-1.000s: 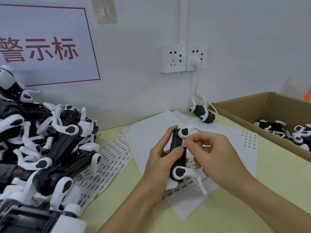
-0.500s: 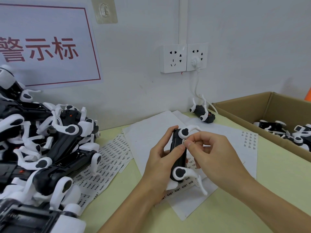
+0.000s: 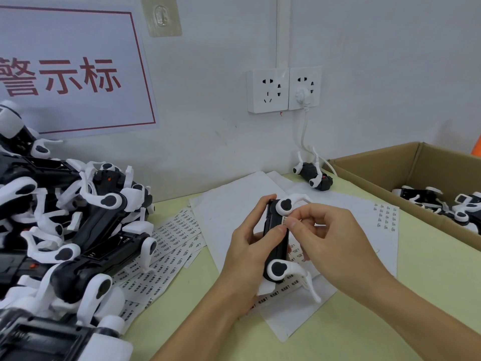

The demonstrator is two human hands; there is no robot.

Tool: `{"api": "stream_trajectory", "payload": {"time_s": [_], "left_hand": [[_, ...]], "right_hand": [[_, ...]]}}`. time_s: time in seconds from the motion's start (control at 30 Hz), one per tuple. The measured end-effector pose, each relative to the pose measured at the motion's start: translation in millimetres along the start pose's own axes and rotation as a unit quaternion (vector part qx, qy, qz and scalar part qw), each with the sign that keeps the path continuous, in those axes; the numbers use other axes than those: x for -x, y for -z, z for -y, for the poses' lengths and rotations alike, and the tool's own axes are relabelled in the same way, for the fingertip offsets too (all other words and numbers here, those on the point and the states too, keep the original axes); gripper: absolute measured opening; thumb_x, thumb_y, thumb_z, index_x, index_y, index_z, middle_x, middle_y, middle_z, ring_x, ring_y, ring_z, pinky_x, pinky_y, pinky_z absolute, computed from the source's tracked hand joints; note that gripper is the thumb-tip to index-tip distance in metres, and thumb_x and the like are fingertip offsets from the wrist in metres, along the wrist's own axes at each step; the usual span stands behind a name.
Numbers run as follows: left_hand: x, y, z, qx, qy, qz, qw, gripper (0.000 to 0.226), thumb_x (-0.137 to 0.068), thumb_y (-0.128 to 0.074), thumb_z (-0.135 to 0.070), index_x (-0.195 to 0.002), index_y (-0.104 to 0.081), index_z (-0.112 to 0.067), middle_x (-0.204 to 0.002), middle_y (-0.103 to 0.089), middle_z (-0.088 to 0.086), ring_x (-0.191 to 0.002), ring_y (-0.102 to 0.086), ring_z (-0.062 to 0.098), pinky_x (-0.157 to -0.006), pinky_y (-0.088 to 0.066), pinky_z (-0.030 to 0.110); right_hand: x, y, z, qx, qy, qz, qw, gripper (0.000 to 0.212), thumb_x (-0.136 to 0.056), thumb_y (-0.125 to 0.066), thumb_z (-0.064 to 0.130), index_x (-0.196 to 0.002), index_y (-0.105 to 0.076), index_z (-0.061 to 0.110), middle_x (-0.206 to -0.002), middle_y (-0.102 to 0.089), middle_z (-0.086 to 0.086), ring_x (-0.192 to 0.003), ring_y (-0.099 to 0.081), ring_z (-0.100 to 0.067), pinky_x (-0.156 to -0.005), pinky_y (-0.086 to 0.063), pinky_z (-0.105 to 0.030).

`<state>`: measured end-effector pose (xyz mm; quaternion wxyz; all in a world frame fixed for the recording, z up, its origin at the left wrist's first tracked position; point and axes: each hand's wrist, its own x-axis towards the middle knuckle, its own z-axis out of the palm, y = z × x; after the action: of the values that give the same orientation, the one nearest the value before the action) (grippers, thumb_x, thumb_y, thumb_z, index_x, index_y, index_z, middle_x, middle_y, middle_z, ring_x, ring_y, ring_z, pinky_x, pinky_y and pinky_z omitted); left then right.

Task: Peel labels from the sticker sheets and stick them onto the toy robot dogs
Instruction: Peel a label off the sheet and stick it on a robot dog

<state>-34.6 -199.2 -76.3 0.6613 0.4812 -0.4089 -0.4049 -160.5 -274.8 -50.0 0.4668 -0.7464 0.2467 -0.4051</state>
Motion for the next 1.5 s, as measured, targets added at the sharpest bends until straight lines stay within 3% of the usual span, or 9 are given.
{"api": "stream_trajectory", "payload": {"time_s": [0.23, 0.4, 0.6, 0.83, 0.93, 1.1, 1.27, 1.37, 1.5], "left_hand": [[-0.6, 0.8, 0.4, 0.004, -0.005, -0.007, 1.0, 0.06, -0.073, -0.072, -0.039, -0.131, -0.058, -0.049, -0.102, -0.066, 0.014, -0.086, -0.06, 0.026, -0.082, -0.049, 0.041], [0.3, 0.6, -1.0, 0.003, -0.002, -0.004, 1.0, 0.062, -0.069, -0.072, -0.042, -0.129, -0.059, -0.052, -0.095, -0.062, 0.014, -0.08, -0.057, 0.025, -0.077, -0.049, 0.036], [0.6, -1.1, -2.5, 0.008, 0.001, -0.005, 1.0, 0.059, -0.067, -0.075, -0.044, -0.124, -0.062, -0.054, -0.095, -0.064, 0.015, -0.082, -0.058, 0.026, -0.079, -0.049, 0.039], [0.4, -1.6, -2.8, 0.005, 0.001, -0.005, 1.0, 0.06, -0.069, -0.074, -0.04, -0.127, -0.06, -0.052, -0.095, -0.063, 0.016, -0.082, -0.058, 0.027, -0.078, -0.048, 0.041], [0.4, -1.3, -2.4, 0.002, 0.0, -0.008, 1.0, 0.058, -0.072, -0.073, -0.037, -0.127, -0.061, -0.052, -0.091, -0.063, 0.016, -0.081, -0.057, 0.027, -0.077, -0.049, 0.039], [-0.1, -1.9, -2.0, 0.001, 0.003, -0.011, 1.0, 0.063, -0.067, -0.075, -0.042, -0.127, -0.06, -0.052, -0.09, -0.063, 0.018, -0.081, -0.059, 0.027, -0.077, -0.049, 0.04], [-0.7, -1.7, -1.0, 0.002, -0.001, -0.012, 1.0, 0.065, -0.066, -0.077, -0.042, -0.127, -0.06, -0.053, -0.09, -0.062, 0.017, -0.08, -0.059, 0.027, -0.077, -0.048, 0.041], [-0.6, -0.9, -0.5, -0.003, -0.005, -0.012, 1.0, 0.066, -0.065, -0.077, -0.041, -0.127, -0.059, -0.054, -0.088, -0.061, 0.017, -0.078, -0.058, 0.026, -0.076, -0.049, 0.039], [-0.1, -0.5, -1.0, -0.013, -0.008, -0.012, 1.0, 0.064, -0.07, -0.075, -0.035, -0.129, -0.059, -0.052, -0.083, -0.06, 0.014, -0.076, -0.059, 0.024, -0.074, -0.051, 0.038]], "right_hand": [[2.7, -0.2, 0.9, -0.006, 0.026, 0.015, 1.0, 0.018, -0.094, -0.065, 0.015, -0.077, -0.069, 0.018, -0.059, -0.043, -0.005, -0.054, -0.046, -0.015, -0.056, -0.047, -0.035], [1.3, 1.1, -0.5, -0.017, 0.023, 0.016, 0.999, 0.021, -0.094, -0.065, 0.016, -0.074, -0.068, 0.022, -0.059, -0.042, -0.007, -0.053, -0.045, -0.017, -0.055, -0.044, -0.031], [-0.3, -0.3, -2.0, -0.01, 0.007, 0.022, 1.0, 0.02, -0.094, -0.065, 0.018, -0.075, -0.069, 0.024, -0.066, -0.046, -0.026, -0.055, -0.044, -0.016, -0.054, -0.044, -0.027], [0.0, 0.4, -2.1, -0.001, 0.003, 0.015, 1.0, 0.02, -0.093, -0.065, 0.018, -0.074, -0.069, 0.021, -0.063, -0.045, -0.021, -0.054, -0.043, -0.017, -0.056, -0.042, -0.031], [-0.6, 0.3, -2.1, 0.006, 0.001, 0.015, 1.0, 0.019, -0.093, -0.065, 0.018, -0.074, -0.069, 0.019, -0.061, -0.044, -0.011, -0.053, -0.042, -0.016, -0.054, -0.04, -0.027], [-0.5, 0.4, -0.8, 0.007, -0.001, 0.014, 1.0, 0.02, -0.093, -0.065, 0.018, -0.074, -0.069, 0.019, -0.061, -0.045, -0.012, -0.054, -0.042, -0.017, -0.052, -0.04, -0.024], [0.1, 0.3, 1.4, -0.003, -0.015, 0.022, 1.0, 0.022, -0.094, -0.064, 0.018, -0.073, -0.069, 0.019, -0.067, -0.046, -0.027, -0.054, -0.041, -0.016, -0.052, -0.04, -0.026], [0.7, 0.6, 1.2, -0.021, -0.028, 0.028, 0.999, 0.023, -0.095, -0.063, 0.018, -0.073, -0.07, 0.021, -0.062, -0.047, -0.017, -0.05, -0.042, -0.013, -0.046, -0.036, -0.014], [1.2, 0.1, 1.3, -0.042, -0.039, 0.032, 0.998, 0.026, -0.095, -0.062, 0.016, -0.071, -0.069, 0.021, -0.052, -0.051, 0.005, -0.044, -0.043, -0.007, -0.043, -0.035, -0.008]]}}
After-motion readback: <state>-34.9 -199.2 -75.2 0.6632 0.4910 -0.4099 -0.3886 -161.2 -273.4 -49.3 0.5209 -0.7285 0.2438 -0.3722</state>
